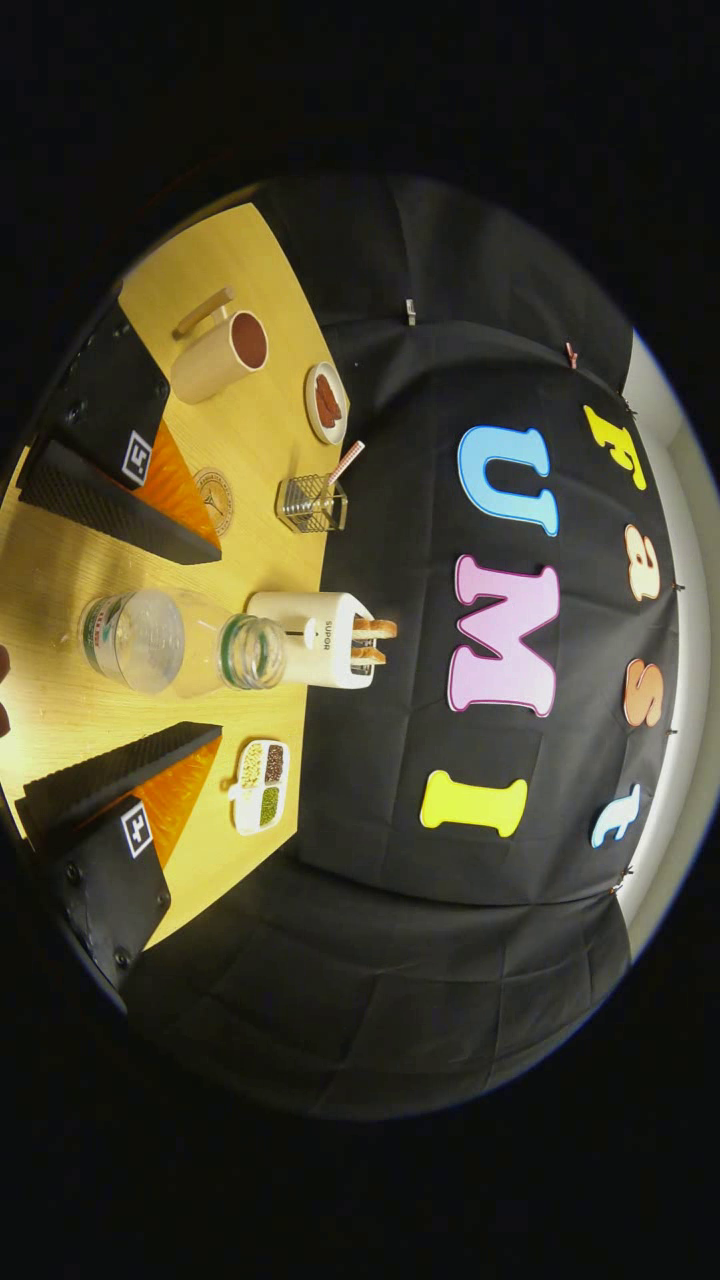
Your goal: Take the bottle from table, then pour the juice into the cup, finally place the bottle on the coaster
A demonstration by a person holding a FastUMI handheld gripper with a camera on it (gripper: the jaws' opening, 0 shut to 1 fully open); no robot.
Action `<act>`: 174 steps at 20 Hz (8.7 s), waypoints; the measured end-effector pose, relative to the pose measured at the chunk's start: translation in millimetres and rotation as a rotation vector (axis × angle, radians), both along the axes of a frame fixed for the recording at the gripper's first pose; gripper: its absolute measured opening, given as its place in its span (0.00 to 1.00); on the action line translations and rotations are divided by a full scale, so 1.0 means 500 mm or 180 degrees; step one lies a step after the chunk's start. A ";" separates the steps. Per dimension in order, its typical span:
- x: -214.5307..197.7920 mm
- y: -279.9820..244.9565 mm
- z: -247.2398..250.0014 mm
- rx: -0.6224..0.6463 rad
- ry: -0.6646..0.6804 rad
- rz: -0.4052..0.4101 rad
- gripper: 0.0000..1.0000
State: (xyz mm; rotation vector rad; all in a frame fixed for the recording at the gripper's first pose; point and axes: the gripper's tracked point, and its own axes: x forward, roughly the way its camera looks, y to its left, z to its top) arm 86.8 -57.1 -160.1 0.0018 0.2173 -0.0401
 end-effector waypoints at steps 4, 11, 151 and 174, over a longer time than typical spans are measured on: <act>0.005 -0.005 -0.041 -0.0005 0.0073 -0.0010 0.98; 0.015 -0.010 -0.091 -0.0027 0.0169 0.0005 0.98; 0.291 0.418 0.035 -0.6368 -0.0597 0.2005 0.73; 0.285 0.438 0.044 -0.6938 -0.0695 0.2201 0.73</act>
